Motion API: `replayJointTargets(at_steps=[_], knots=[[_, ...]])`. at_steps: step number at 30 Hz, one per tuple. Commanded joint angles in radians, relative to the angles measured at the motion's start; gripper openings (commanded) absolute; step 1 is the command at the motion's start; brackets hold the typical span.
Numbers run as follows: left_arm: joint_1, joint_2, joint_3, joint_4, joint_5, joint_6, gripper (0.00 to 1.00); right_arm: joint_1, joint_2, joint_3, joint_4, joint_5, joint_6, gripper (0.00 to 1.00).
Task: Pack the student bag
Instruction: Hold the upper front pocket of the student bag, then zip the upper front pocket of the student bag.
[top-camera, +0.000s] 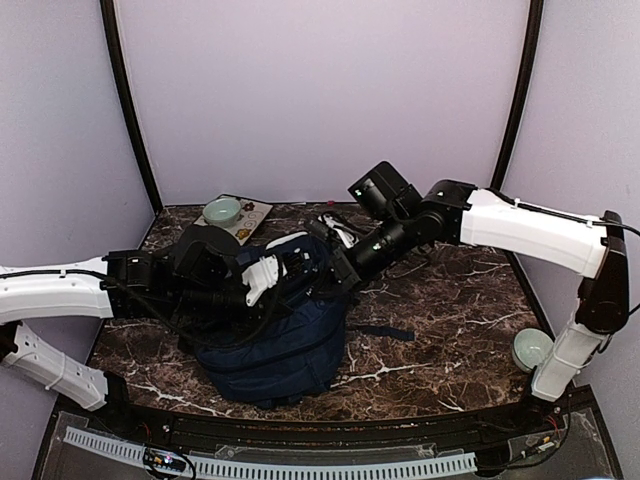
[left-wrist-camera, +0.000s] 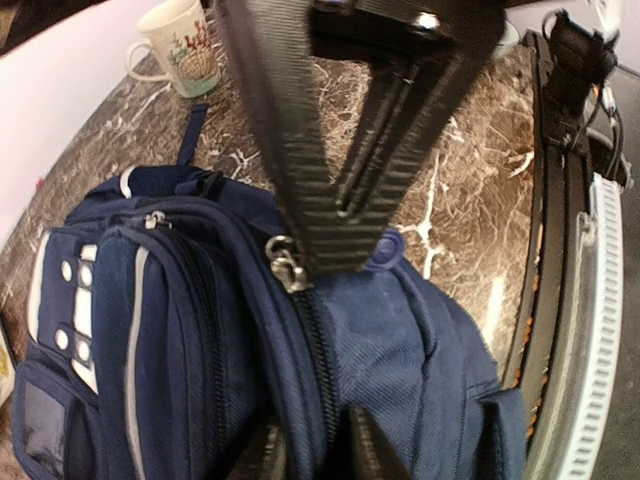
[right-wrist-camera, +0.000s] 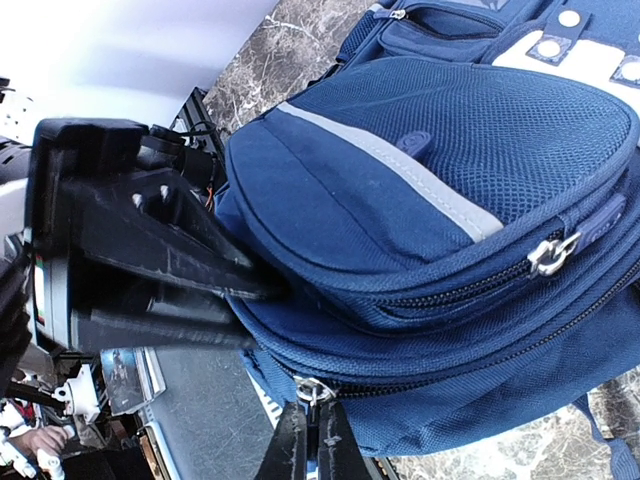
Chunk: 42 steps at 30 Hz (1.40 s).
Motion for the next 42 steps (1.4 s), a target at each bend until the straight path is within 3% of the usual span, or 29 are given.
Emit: replayJointTargets(at_steps=[1, 2, 6, 12, 17, 24, 32, 34, 39, 42], knots=[[0.002, 0.010, 0.032, 0.028, -0.029, 0.026, 0.05, 0.015, -0.038, 0.041, 0.079, -0.012, 0.001, 0.00], [0.002, 0.005, 0.032, 0.018, -0.028, 0.024, 0.01, 0.014, -0.040, 0.042, 0.075, 0.021, -0.003, 0.00], [0.002, -0.048, 0.002, -0.008, -0.038, 0.003, 0.00, -0.025, -0.040, 0.024, 0.048, 0.115, 0.002, 0.00], [0.002, -0.169, -0.056, -0.040, -0.061, -0.036, 0.00, -0.135, -0.034, -0.046, 0.038, 0.131, -0.012, 0.00], [0.002, -0.228, -0.080, -0.081, -0.067, -0.060, 0.00, -0.152, 0.010, -0.048, 0.028, 0.105, -0.019, 0.00], [0.002, -0.224, -0.088, -0.070, -0.062, -0.085, 0.00, -0.151, 0.009, -0.049, 0.054, 0.101, -0.010, 0.00], [0.002, -0.195, -0.084, -0.028, -0.049, -0.063, 0.00, -0.155, 0.068, 0.032, -0.078, 0.292, -0.046, 0.00], [0.002, -0.182, -0.068, -0.026, -0.049, -0.053, 0.08, -0.155, 0.064, 0.053, -0.086, 0.288, -0.056, 0.01], [0.002, -0.147, -0.017, -0.032, -0.054, -0.026, 0.40, -0.154, 0.001, 0.065, -0.102, 0.267, -0.090, 0.36], [0.002, -0.131, 0.010, -0.051, -0.064, -0.032, 0.52, -0.156, -0.061, 0.041, -0.125, 0.334, -0.097, 0.45]])
